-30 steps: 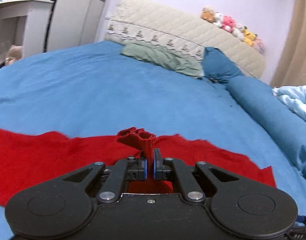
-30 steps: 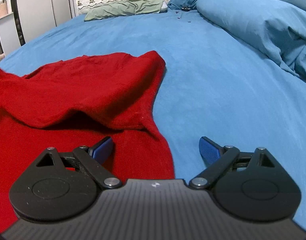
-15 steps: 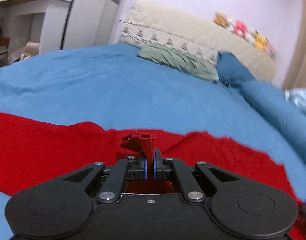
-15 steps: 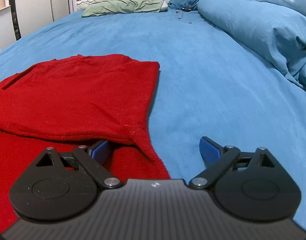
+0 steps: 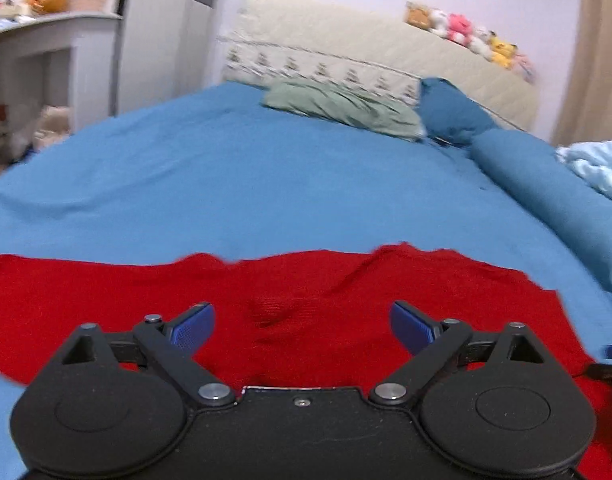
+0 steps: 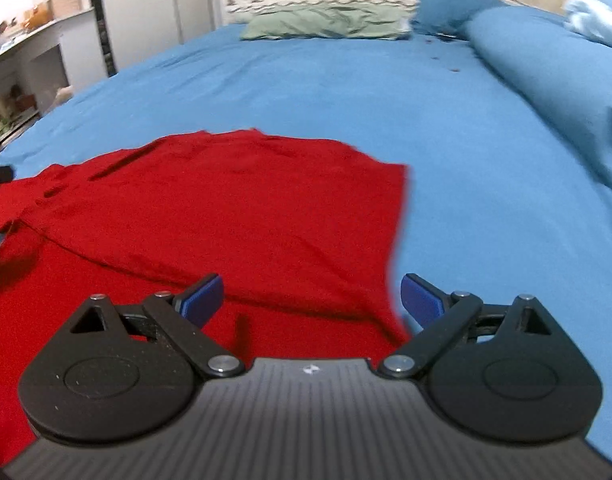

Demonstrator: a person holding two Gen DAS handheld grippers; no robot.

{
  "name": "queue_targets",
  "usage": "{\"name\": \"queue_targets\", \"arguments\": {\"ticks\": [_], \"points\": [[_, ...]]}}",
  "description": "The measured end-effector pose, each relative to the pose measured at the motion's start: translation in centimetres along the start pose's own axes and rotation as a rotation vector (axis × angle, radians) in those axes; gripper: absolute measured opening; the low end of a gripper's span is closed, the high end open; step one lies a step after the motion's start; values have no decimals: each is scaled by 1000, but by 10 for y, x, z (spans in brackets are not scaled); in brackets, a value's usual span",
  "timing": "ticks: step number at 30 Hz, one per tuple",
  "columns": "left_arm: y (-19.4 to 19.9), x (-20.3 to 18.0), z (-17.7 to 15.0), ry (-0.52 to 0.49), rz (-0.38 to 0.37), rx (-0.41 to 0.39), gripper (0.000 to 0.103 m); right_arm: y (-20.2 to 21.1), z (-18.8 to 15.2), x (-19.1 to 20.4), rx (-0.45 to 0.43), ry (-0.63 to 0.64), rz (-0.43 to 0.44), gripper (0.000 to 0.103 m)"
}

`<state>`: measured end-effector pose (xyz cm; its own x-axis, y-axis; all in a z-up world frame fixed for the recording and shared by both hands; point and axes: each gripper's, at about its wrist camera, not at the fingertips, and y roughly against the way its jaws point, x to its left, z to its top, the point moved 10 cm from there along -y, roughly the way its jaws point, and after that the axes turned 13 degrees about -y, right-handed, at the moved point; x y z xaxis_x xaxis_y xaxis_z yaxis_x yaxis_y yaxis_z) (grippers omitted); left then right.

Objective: Fold small clothes

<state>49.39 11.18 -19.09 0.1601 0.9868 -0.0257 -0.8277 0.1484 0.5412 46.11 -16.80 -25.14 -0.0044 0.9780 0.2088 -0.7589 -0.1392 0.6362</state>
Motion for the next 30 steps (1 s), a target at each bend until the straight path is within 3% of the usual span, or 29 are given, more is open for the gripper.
{"name": "queue_targets", "arguments": {"ticks": [5, 9, 13, 21, 24, 30], "points": [[-32, -17, -1, -45, -60, 29, 97, -43, -12, 6, 23, 12, -33, 103], [-45, -18, -19, -84, -78, 74, 97, -37, -9, 1, 18, -63, 4, 103], [-52, -21, -37, -132, -84, 112, 97, -41, 27, 12, -66, -40, 37, 103], [-52, -21, -45, -166, -75, 108, 97, -133, 75, -32, -10, -175, -102, 103], [-50, -21, -45, -168, -72, 105, 97, -134, 80, -38, -18, -201, -94, 103], [-14, -10, -19, -136, -10, 72, 96, -88, 76, -3, -18, -82, -59, 103]]}}
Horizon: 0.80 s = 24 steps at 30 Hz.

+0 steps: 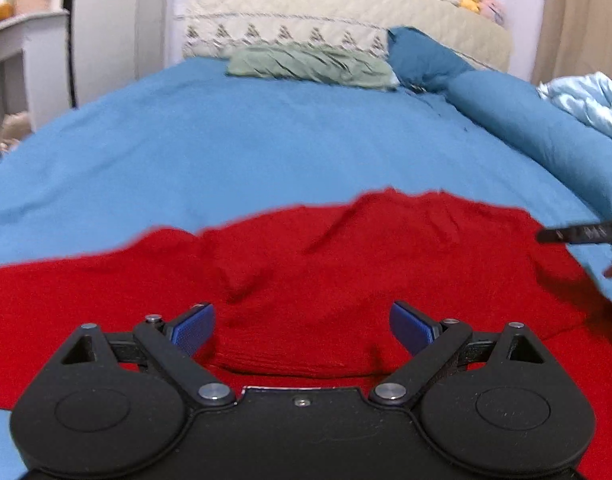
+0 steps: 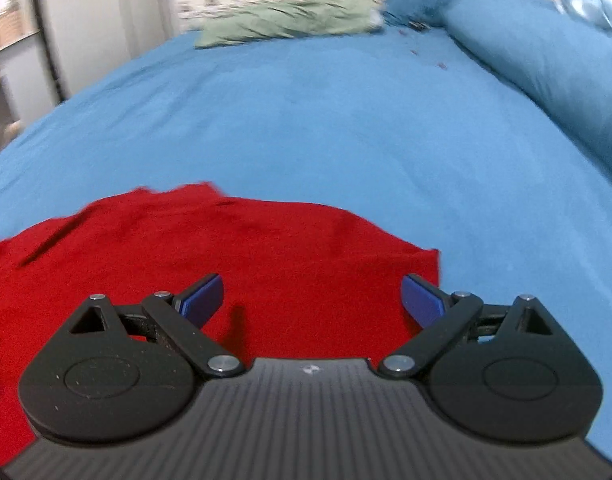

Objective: Fold small clothes

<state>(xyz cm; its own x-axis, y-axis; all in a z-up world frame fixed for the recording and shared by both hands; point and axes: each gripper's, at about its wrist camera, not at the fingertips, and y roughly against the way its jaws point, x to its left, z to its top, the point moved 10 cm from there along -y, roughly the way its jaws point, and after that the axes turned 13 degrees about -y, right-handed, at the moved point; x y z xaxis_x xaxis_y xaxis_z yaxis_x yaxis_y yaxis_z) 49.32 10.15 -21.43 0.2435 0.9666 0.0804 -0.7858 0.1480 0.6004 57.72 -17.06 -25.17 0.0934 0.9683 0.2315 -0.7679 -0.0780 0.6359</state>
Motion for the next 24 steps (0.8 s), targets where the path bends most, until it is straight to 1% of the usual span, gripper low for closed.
{"name": "queue_targets", "arguments": {"ticks": [2, 3, 4, 6, 8, 10, 11, 12, 17, 19, 22, 24], "points": [[28, 14, 12, 1, 39, -40, 97, 28, -2, 21, -7, 36, 29, 103], [42, 24, 17, 9, 75, -55, 97, 40, -1, 31, -9, 38, 51, 103], [56, 36, 22, 24, 105, -68, 97, 51, -1, 43, -11, 38, 73, 103], [80, 61, 30, 64, 139, -81, 97, 68, 1, 68, -15, 52, 101, 103], [98, 91, 33, 134, 166, -67, 97, 82, 2, 96, -37, 85, 119, 103], [117, 124, 28, 217, 191, -89, 99, 88, -3, 125, -34, 102, 151, 103], [125, 142, 23, 259, 213, -106, 102, 89, -7, 139, -27, 102, 170, 103], [129, 159, 15, 296, 236, -108, 102, 89, -9, 151, -19, 102, 186, 103], [136, 245, -37, 487, 345, -63, 102, 84, -40, 218, 34, 118, 257, 103], [134, 275, -64, 572, 386, -35, 100, 77, -53, 242, 61, 117, 279, 103], [126, 304, -93, 666, 384, 9, 95, 68, -70, 265, 82, 134, 297, 103], [121, 316, -110, 705, 383, 41, 94, 62, -79, 280, 87, 155, 299, 103]]}}
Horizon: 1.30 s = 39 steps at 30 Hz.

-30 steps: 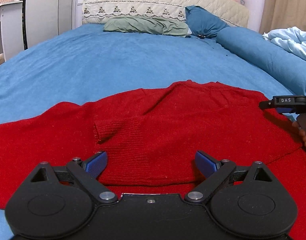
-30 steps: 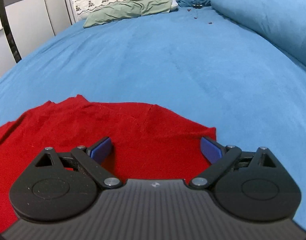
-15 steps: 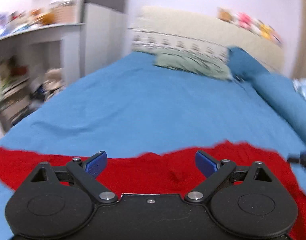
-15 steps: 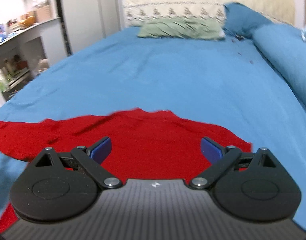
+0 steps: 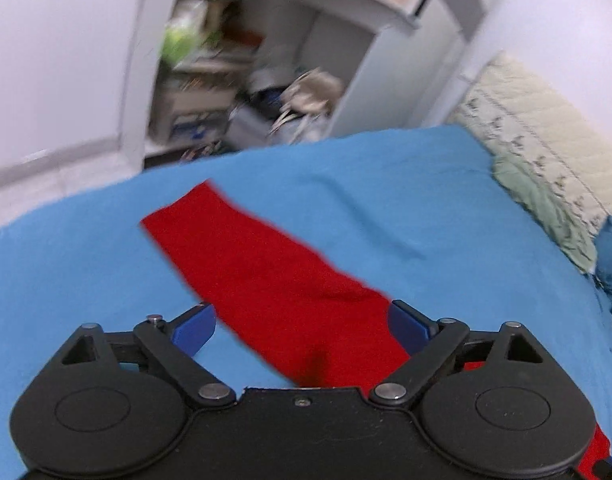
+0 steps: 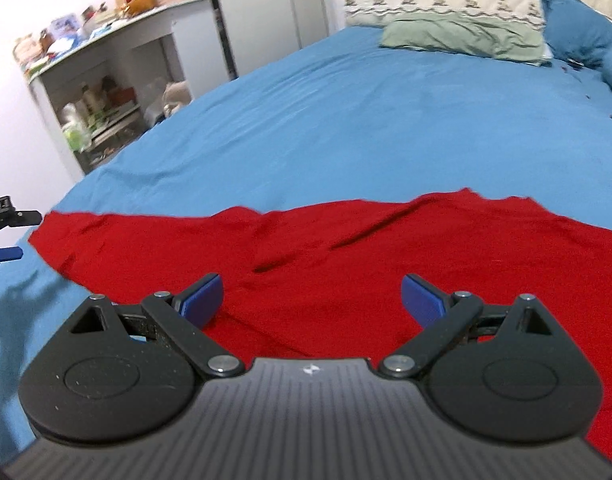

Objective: Fold small clothes

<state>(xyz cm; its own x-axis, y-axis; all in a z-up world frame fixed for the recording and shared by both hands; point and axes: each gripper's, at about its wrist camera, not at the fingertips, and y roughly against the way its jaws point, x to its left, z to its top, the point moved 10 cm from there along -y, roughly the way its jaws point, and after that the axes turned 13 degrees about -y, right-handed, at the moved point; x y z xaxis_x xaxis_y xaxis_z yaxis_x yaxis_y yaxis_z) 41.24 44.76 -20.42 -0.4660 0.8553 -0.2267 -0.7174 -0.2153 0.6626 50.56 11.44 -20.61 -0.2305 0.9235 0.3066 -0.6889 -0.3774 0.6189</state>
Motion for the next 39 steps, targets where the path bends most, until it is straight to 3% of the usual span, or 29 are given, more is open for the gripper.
{"name": "queue_targets", "arguments": {"ticks": [4, 7, 9, 10, 11, 12, 14, 20, 24, 27, 31, 34, 36, 39], "points": [[-35, 20, -15, 72, -23, 94, 78, -16, -10, 19, 21, 11, 12, 103], [-43, 22, -16, 104, -27, 63, 76, -21, -15, 28, 28, 24, 17, 103], [-46, 18, -12, 106, -11, 45, 67, -24, -17, 30, 31, 30, 17, 103], [-47, 17, -13, 104, 1, 41, 50, -25, -17, 30, 34, 29, 16, 103], [-49, 17, -13, 106, 22, 39, 19, -26, -17, 29, 35, 26, 13, 103], [-50, 16, -15, 115, 29, 44, 2, -26, -17, 28, 35, 19, 10, 103], [-49, 12, -14, 143, 15, 36, 3, -24, -17, 23, 30, 7, 5, 103], [-20, -24, 16, 37, 16, -76, 3, -11, -12, -4, 8, -49, -19, 103], [16, -94, 40, -127, -41, -183, 3, 10, -3, -31, -21, -85, -43, 103], [41, -173, 36, -258, -139, -222, 3, 28, 5, -53, -45, -97, -76, 103], [54, -282, -9, -450, -296, -200, 3, 56, 13, -95, -69, -118, -133, 103], [44, -351, -67, -572, -401, -115, 3, 72, 12, -128, -72, -137, -178, 103], [31, -384, -115, -674, -428, -55, 3, 80, 6, -152, -62, -151, -208, 103], [1, -401, -175, -784, -430, 51, 3, 82, -13, -180, -3, -175, -261, 103]]}}
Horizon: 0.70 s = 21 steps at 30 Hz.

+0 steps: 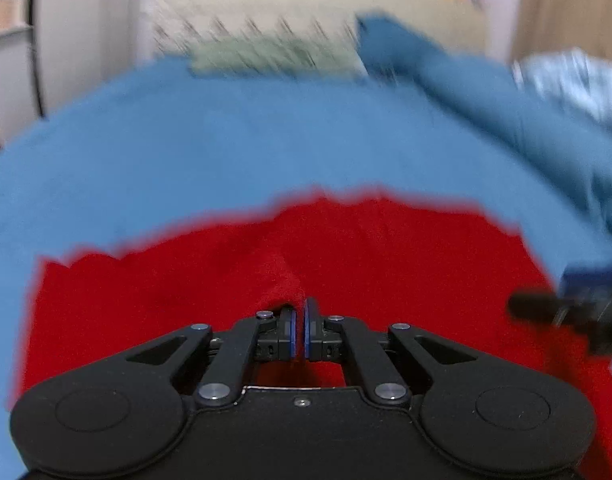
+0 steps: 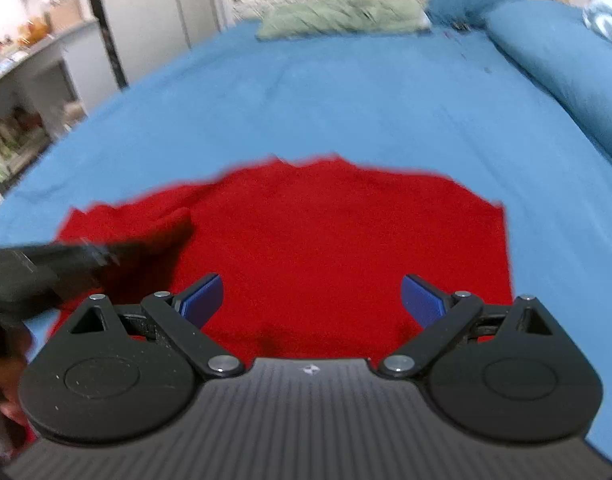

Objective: Fold small clothes

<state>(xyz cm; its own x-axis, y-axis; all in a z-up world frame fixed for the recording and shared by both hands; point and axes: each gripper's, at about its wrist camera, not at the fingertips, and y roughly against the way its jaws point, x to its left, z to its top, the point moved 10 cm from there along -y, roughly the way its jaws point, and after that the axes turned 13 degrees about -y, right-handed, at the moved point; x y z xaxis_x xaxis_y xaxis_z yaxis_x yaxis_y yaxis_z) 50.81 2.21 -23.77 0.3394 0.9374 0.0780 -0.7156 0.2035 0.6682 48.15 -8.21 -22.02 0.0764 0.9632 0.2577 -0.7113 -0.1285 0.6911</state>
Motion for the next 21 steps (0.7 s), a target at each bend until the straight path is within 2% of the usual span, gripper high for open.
{"name": "queue_targets", "arguments": {"ticks": [2, 6, 7, 9, 11, 12, 13, 14, 16, 18, 21], "points": [[-18, -4, -19, 0, -7, 53, 3, -5, -12, -12, 34, -5, -25, 103], [-11, -8, -21, -39, -7, 42, 4, -7, -23, -21, 42, -6, -23, 103], [-7, -8, -18, -42, -7, 39, 7, -7, -24, -21, 41, -7, -12, 103], [4, -5, -8, -37, 2, 46, 21, -3, -19, -19, 25, 13, -8, 103], [30, 9, -3, -6, 23, 28, 57, 3, -13, -9, 5, 42, 2, 103], [43, 19, -1, 4, 29, 10, 67, 8, -9, -3, -3, 61, 21, 103], [57, 31, 0, 11, 43, -3, 83, 9, -4, 7, -2, 81, 41, 103], [68, 45, -2, 15, 62, -14, 91, 9, -1, 19, 9, 103, 62, 103], [81, 68, -13, 16, 100, -27, 91, 6, -5, 45, 66, 166, 114, 103], [71, 87, -28, 37, 122, 35, 91, -2, -12, 70, 103, 244, 122, 103], [57, 98, -48, 88, 89, 111, 89, -19, -24, 114, 104, 417, 129, 103]]}}
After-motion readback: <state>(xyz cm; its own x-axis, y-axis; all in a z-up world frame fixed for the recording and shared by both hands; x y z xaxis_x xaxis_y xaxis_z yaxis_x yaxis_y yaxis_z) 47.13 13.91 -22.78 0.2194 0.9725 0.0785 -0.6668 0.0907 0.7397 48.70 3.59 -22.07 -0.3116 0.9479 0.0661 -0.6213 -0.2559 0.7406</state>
